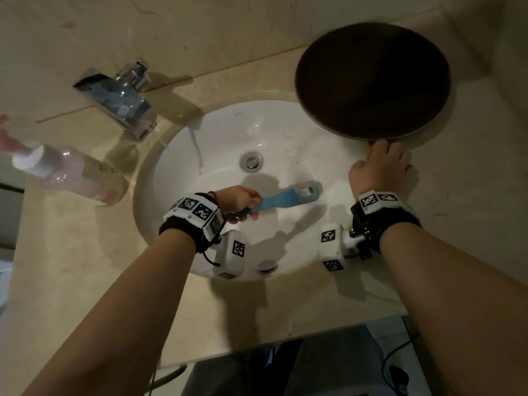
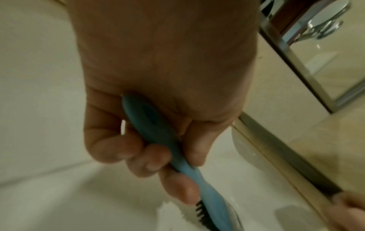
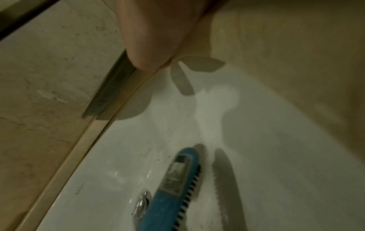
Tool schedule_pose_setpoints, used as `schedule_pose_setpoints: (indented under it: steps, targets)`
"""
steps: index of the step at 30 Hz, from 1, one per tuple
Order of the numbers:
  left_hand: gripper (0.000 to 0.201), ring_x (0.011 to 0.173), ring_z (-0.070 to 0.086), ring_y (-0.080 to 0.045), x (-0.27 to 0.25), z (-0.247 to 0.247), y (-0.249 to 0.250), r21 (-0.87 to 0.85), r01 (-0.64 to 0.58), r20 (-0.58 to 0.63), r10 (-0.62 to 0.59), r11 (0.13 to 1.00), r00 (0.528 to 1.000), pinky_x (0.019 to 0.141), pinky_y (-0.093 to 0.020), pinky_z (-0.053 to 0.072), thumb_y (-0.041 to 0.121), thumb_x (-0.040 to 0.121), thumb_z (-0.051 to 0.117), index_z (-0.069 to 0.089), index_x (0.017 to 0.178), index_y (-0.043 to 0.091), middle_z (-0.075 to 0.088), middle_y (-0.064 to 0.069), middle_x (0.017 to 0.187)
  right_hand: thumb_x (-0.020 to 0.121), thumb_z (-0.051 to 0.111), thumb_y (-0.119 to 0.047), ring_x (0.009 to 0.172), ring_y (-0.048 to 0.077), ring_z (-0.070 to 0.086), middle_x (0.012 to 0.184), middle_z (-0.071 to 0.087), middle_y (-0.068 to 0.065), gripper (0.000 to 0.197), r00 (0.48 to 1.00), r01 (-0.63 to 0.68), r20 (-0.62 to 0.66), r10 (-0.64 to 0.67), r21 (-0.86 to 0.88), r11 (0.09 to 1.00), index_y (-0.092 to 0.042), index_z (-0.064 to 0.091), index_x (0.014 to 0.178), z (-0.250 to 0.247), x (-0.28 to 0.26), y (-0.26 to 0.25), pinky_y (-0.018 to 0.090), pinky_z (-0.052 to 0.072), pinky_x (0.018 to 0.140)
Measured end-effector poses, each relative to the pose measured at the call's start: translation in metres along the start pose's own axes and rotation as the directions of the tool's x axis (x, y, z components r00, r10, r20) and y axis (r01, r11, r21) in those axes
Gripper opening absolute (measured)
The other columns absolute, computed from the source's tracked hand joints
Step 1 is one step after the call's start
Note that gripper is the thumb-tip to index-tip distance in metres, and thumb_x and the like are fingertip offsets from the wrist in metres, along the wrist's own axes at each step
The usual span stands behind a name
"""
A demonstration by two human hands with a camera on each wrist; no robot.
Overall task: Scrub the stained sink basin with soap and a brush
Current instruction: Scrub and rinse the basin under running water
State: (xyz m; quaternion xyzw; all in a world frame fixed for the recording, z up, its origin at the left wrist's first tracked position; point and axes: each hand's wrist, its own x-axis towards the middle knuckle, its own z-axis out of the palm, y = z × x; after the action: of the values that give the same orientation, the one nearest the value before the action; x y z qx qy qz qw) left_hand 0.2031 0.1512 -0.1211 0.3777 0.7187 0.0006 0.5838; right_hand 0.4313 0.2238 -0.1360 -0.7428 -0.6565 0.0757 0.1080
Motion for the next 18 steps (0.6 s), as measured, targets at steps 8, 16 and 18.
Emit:
schedule_pose_setpoints:
  steps: [8,16,18]
  targets:
    - [0.023,0.044,0.042,-0.012,0.045,0.017,0.007,-0.112,0.064,-0.141,-0.080,0.992,0.987,0.029,-0.008,0.027,0.012,0.096,0.039,0.055,0.112,0.008,0.053,-0.003,0.071,0.079,0.048,-0.020,0.108,0.033,0.048,0.115,0.052,0.019,0.032,1.000,-0.006,-0.023,0.005,-0.030,1.000,-0.005,0.052,0.108,0.005,0.004,0.001,0.041,0.037,0.086]
    - [0.024,0.031,0.034,-0.004,0.064,0.004,0.005,-0.394,0.157,-0.071,-0.201,0.905,0.977,0.037,-0.010,0.023,0.017,0.094,0.040,0.052,0.073,0.013,0.047,0.004,0.044,0.075,0.050,-0.020,0.101,0.034,0.051,0.106,0.055,0.018,0.028,0.997,0.009,-0.070,-0.011,-0.030,0.999,-0.006,0.054,0.099,0.007,0.002,0.001,0.042,0.039,0.081]
    - [0.025,0.034,0.035,-0.004,0.063,0.010,0.006,-0.286,0.152,0.068,-0.139,0.946,0.988,0.038,-0.011,0.024,0.018,0.095,0.040,0.054,0.076,0.013,0.049,0.006,0.047,0.070,0.052,-0.019,0.092,0.035,0.055,0.097,0.058,0.019,0.027,0.991,0.017,-0.134,-0.020,-0.024,1.000,-0.005,0.055,0.092,0.010,0.002,0.000,0.042,0.041,0.075]
